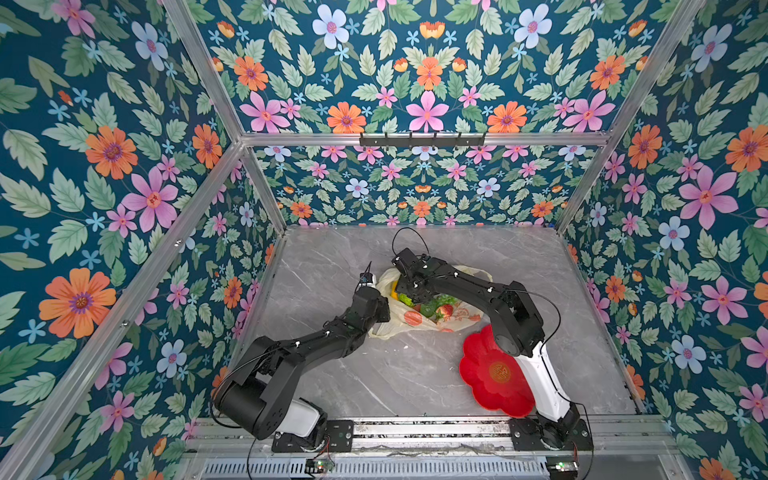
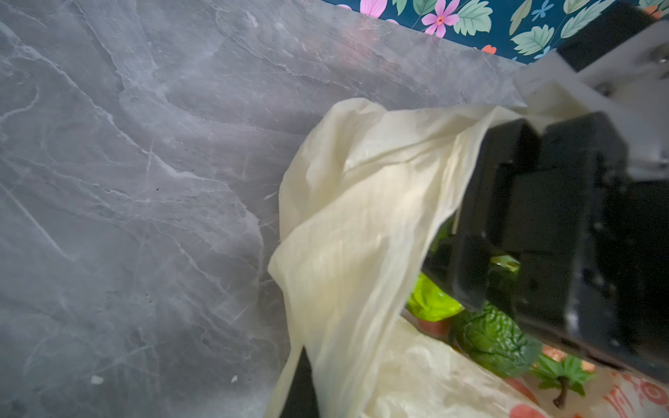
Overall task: Take the fake fruits out of the plastic bag
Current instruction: 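Lower the right gripper into the bag and grasp the bright green custard apple, then lift the custard apple out with the right gripper toward the red plate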
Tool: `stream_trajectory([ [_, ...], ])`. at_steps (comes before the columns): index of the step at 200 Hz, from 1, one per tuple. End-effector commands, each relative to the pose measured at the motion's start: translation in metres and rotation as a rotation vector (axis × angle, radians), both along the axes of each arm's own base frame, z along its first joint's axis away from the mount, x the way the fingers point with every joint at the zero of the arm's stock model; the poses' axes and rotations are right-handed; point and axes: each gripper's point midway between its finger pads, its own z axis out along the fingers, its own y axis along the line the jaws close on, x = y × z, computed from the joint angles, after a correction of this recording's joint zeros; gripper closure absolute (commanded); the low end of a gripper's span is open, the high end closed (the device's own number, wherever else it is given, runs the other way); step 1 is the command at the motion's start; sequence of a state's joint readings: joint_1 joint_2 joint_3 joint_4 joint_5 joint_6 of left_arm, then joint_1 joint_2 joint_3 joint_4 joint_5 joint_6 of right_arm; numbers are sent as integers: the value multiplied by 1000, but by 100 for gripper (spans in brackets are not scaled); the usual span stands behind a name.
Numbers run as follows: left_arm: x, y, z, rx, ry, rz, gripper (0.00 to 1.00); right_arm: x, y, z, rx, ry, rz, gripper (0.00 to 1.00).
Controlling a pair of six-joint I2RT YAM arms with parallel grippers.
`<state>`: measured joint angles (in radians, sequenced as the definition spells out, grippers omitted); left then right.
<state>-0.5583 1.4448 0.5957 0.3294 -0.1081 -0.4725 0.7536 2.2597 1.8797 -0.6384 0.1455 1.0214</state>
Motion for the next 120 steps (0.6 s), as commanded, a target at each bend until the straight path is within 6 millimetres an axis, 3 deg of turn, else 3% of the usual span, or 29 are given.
stream_trajectory([
  [1,3,0,4,-5,-21,8,96,3,10,24,83,-56,19,34],
  [54,4,2,5,0,-23,14,96,-10,5,66,263,-115,39,36],
  [90,4,1,5,2,-23,12,96,-35,-24,87,352,-159,34,37],
  [112,4,1,4,1,-21,12,96,-56,-44,90,414,-152,28,38],
  [114,4,1,4,1,-20,11,96,-58,-47,100,431,-170,29,38],
  [120,4,1,4,1,-21,11,96,-65,-53,104,441,-181,27,38],
])
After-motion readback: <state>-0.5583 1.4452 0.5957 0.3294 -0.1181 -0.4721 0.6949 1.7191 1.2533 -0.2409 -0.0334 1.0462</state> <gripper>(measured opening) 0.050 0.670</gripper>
